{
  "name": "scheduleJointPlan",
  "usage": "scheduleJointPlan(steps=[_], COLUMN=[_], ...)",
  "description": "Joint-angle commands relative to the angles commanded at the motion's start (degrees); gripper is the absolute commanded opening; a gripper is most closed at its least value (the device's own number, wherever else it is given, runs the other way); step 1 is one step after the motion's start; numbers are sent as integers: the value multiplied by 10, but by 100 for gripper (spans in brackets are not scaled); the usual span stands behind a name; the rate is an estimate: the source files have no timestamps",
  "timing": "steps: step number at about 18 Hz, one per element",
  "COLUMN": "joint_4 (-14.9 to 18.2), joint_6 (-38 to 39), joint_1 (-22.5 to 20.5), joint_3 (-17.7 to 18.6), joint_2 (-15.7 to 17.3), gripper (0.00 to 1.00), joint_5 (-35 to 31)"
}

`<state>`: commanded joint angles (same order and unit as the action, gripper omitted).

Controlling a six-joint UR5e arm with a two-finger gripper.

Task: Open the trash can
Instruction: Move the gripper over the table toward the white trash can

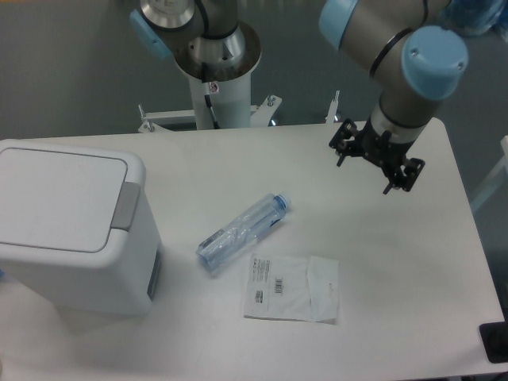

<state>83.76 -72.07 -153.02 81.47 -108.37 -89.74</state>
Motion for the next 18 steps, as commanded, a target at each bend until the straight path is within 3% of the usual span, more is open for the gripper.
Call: scheduleJointPlan(steps=[9,13,18], joint_4=[3,0,-26], joint_6=[6,89,189], joint_1=[0,4,41], joint_3=[-11,-4,-17], joint_2=[0,1,-2], gripper=[100,100,100], joint_5=[7,36,48])
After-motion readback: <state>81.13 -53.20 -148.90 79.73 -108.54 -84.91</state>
